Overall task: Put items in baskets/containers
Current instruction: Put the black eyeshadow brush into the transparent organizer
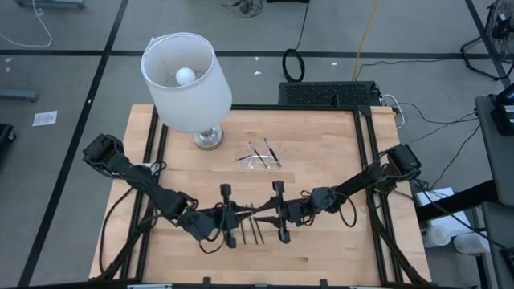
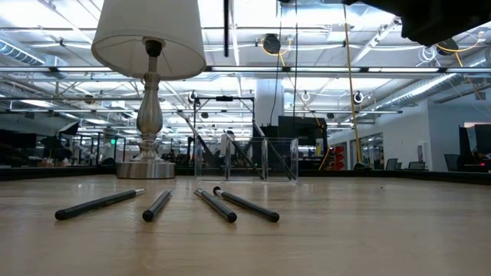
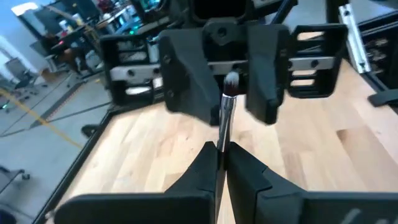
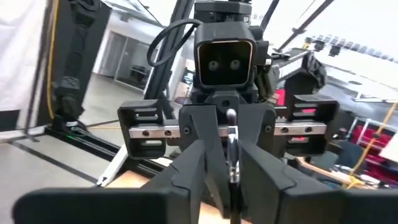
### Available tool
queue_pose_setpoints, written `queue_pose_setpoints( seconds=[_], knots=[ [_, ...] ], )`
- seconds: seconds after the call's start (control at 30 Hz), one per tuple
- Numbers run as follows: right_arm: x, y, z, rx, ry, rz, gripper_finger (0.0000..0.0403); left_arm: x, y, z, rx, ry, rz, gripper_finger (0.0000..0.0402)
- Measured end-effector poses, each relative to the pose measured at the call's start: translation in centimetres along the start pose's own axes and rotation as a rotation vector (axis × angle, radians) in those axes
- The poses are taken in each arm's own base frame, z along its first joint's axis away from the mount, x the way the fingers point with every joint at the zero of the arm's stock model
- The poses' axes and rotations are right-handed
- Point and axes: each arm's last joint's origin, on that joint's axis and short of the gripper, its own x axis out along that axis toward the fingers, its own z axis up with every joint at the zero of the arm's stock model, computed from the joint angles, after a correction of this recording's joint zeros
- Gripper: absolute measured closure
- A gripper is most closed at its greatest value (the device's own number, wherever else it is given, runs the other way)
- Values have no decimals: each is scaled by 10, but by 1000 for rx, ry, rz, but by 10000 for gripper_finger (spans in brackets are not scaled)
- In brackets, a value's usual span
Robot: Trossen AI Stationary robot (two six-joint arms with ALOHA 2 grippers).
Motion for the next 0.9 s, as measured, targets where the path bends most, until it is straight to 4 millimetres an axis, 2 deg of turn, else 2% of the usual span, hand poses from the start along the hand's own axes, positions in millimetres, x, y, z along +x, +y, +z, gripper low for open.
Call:
queue_pose_setpoints(
  seconds=[0.17,0.33,0.47,0.57,0.73,0.9],
  knots=[
    [-1,4,2,-28,36,-79,286,-14,8,2,9,38,123,387],
    [-3,10,4,-24,66,-134,281,-40,19,-5,-21,13,185,387],
    [-4,16,5,-29,69,-112,289,-62,36,-26,-112,-53,219,387],
    [-5,20,4,-35,94,-93,296,-71,50,-45,-195,-128,190,387],
    [-7,30,-2,-53,178,-35,307,-70,66,-77,-312,-266,98,387],
    [-11,42,-5,-65,249,24,318,-63,81,-106,-412,-322,169,387]
  ],
)
